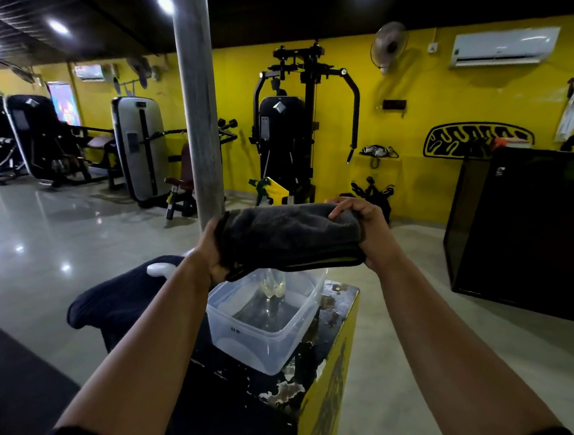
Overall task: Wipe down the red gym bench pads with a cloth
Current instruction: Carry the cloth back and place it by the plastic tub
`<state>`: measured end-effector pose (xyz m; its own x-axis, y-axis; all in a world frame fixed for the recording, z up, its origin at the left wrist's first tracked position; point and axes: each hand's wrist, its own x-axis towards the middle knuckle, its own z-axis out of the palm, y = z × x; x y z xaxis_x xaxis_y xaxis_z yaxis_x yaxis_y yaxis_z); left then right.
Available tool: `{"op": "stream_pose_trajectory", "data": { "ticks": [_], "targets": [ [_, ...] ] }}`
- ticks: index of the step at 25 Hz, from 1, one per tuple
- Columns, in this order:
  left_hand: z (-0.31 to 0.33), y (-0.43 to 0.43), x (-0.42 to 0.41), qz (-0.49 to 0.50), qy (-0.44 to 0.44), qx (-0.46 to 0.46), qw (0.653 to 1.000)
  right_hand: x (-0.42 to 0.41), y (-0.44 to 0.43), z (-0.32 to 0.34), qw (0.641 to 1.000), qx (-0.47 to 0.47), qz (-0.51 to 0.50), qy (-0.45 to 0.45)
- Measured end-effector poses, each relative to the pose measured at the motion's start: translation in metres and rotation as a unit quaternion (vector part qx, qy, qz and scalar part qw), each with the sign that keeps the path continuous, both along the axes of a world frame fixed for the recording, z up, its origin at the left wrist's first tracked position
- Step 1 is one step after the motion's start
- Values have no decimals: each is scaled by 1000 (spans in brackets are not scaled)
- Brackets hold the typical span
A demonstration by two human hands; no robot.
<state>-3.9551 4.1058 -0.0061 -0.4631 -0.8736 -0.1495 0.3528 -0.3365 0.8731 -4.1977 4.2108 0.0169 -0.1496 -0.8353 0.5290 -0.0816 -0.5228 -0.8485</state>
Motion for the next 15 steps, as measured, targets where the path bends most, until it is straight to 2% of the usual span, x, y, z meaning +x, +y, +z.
{"op": "stream_pose_trajectory", "data": {
  "ticks": [2,5,6,8,10,12,15],
  "targets": [
    [4,-3,4,-28,29,-19,999,1,-2,-6,999,12,-30,-4],
    [3,5,5,-50,-47,-61,996,8,-2,-9,995,46,-77,-41],
    [2,8,5,-51,-59,-62,995,9,-4,-10,991,67,-77,-84],
    [-1,4,3,-21,-57,-69,996,15,-7,-18,971,138,-100,-165],
    [-1,2,2,47,-99,-104,989,21,-15,-29,954,210,-116,-182],
    [-3,-2,2,93,-148,-134,975,26,-23,-40,946,241,-121,-179],
    [-18,-14,7,88,-166,-148,971,31,-27,-49,930,273,-82,-234]
  ]
}}
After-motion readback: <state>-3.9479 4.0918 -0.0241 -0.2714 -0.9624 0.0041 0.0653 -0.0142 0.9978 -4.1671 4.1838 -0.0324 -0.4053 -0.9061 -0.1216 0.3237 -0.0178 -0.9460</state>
